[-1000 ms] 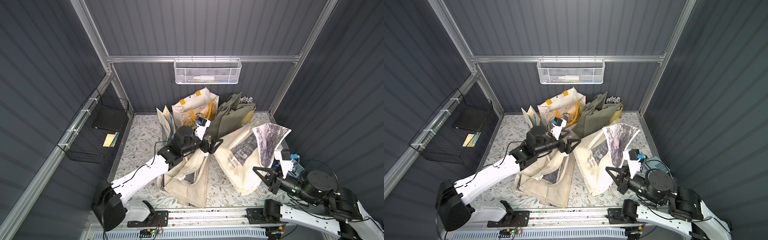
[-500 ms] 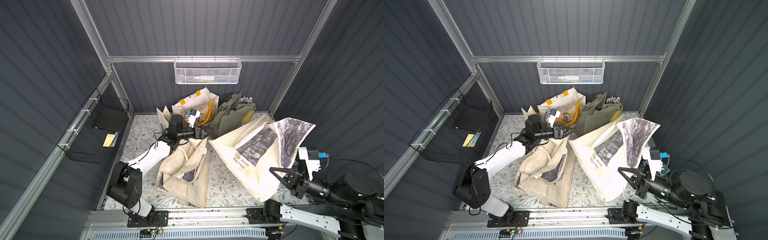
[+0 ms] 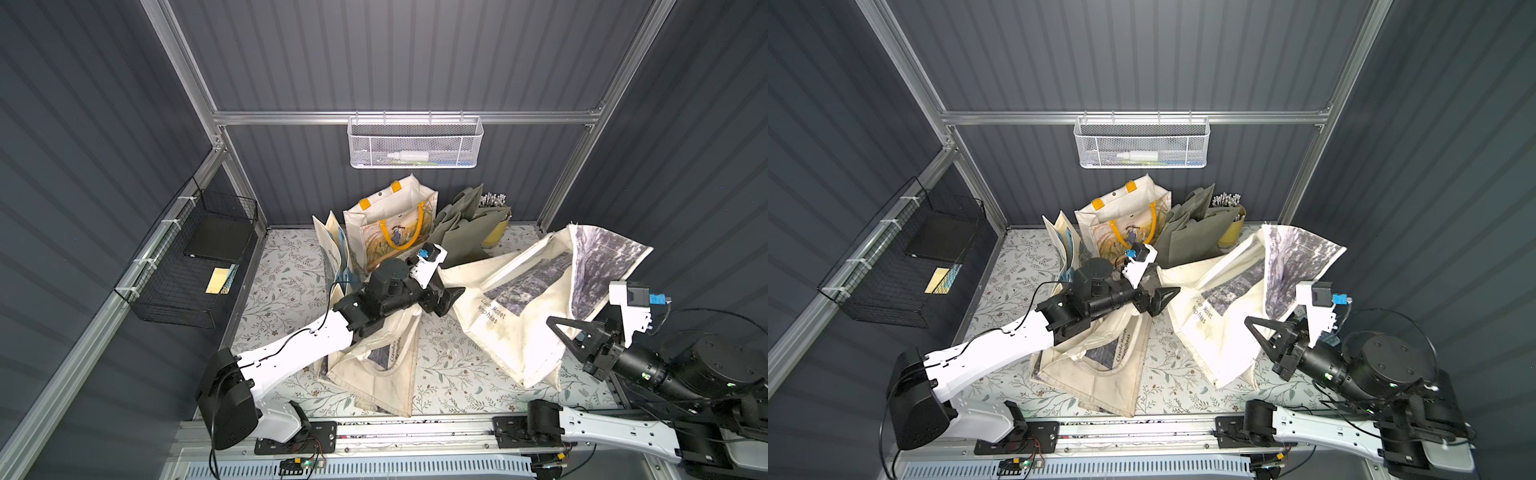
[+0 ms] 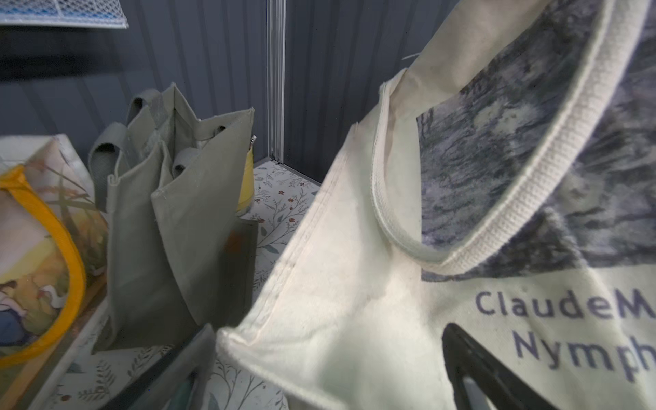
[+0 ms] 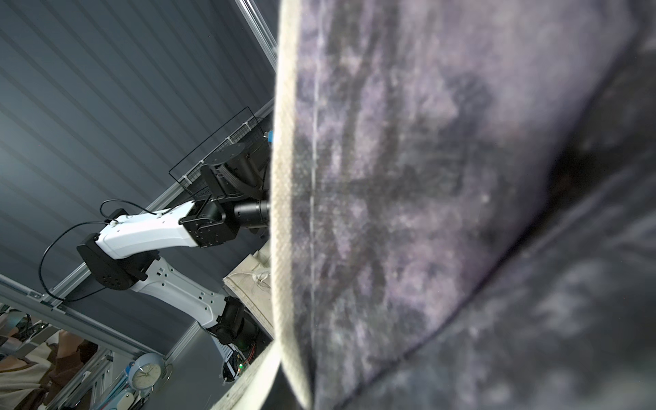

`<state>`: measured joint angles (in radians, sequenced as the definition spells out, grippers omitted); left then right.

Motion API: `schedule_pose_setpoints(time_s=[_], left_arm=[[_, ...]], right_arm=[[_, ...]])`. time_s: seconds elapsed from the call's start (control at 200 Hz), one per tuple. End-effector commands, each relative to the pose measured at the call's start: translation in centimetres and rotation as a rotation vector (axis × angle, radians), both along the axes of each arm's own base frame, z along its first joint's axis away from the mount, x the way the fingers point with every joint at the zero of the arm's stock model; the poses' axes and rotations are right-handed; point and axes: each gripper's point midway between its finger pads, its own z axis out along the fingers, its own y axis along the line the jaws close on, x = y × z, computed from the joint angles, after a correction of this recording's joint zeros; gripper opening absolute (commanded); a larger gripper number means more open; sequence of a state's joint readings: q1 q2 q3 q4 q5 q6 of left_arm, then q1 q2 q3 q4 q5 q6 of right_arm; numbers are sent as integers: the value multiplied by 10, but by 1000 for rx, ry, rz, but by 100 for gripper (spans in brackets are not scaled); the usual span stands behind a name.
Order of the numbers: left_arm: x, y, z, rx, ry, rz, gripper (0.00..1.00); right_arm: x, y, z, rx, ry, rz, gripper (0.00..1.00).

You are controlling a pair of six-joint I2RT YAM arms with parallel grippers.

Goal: Put away the canvas bag
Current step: Press the canvas bag at the center of the board.

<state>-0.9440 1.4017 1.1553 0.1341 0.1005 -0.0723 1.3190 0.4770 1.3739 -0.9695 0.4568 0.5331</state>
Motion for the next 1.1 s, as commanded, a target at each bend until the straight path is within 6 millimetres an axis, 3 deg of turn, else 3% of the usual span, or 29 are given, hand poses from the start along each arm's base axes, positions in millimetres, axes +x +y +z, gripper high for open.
schedule_pose_setpoints(time_s=[0.0, 0.095, 0.255, 0.37, 0.515, 0.645, 0.845, 1.096], left_arm=[[-13, 2, 11, 111, -250, 42, 99], [-38, -10, 16, 167, -398, 4, 100], [-64, -29, 15, 231, -510, -36, 99], [-86, -40, 17, 218, -623, -51, 100], [-102, -53, 12, 220, -650, -90, 99], [-121, -54, 19, 141, -635, -172, 99], [-140, -59, 19, 110, -621, -286, 99], [-123, -58, 33, 65, -686, -161, 99]], right_arm=[[19, -12, 16, 26, -11, -142, 0], [24, -17, 21, 56, 3, -185, 0], [32, -1, 16, -25, 18, -220, 0], [38, -8, 24, 6, 18, -280, 0], [42, -18, 33, 90, 12, -332, 0], [44, -20, 31, 76, 12, -354, 0], [43, -18, 40, 92, -19, -332, 0], [41, -10, 36, 88, -9, -301, 0]])
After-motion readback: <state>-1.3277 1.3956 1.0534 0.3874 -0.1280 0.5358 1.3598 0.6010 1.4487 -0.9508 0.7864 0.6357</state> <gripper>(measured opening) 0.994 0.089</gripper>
